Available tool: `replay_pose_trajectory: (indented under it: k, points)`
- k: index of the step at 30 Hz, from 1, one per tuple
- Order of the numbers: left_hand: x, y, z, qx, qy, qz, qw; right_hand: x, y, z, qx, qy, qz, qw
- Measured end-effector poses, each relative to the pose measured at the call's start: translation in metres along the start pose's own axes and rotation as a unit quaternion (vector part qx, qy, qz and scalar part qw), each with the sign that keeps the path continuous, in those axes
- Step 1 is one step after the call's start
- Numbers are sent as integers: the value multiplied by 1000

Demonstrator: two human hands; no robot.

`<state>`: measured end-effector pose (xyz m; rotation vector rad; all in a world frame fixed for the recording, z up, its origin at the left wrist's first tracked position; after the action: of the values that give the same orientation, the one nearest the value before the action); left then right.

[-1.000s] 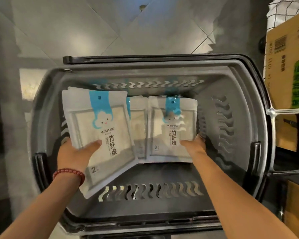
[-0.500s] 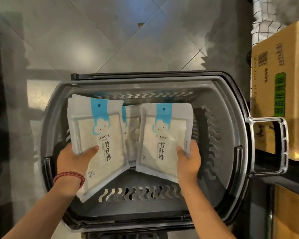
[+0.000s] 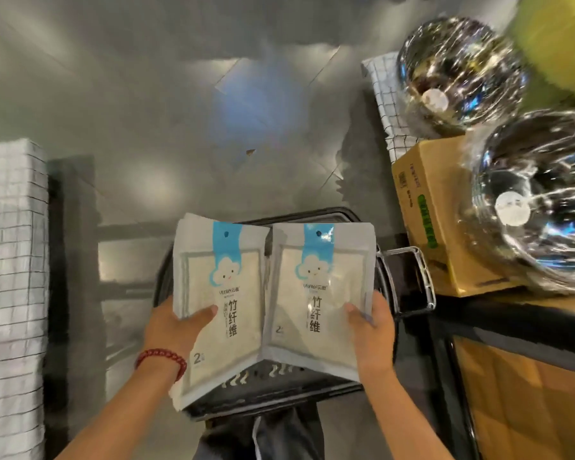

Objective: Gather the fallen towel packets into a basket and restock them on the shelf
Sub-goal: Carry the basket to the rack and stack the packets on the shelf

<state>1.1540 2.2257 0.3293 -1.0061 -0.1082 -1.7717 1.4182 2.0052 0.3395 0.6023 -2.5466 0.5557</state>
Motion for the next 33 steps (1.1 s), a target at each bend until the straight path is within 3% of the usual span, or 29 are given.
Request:
replay_pose_trajectory:
  k: [7,16,19,23,28,33]
  points:
    - [94,-37,141,4,126,-46,991,91,-67,-133,-34,-61,79,994]
    - [241,-14,299,14,268,-209,940,257,-234,-249,-78,-169,273,944]
    - [308,20,350,21,333,-271,903,303,-296,-263,-108,-186,333,918]
    - [391,85,390,44,361,-368,856,353,-380,-263,-141,-209,423,870]
    - [485,190,412,19,387,-461,799,389,-478,-240,-182,-219,495,821]
    - [561,307,403,-30,380,-520,764,404,-576,-211,-187,-196,579,769]
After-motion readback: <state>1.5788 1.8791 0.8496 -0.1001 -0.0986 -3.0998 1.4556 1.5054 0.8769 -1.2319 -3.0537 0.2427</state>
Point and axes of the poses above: each hand's wrist, its own x-axis away from the middle knuckle, its own y-axis out of the palm, z = x × y, the point moved 10 cm from there along -x, towards the middle knuckle, and after that the axes turned 2 degrees about x, right-handed, at the moved point
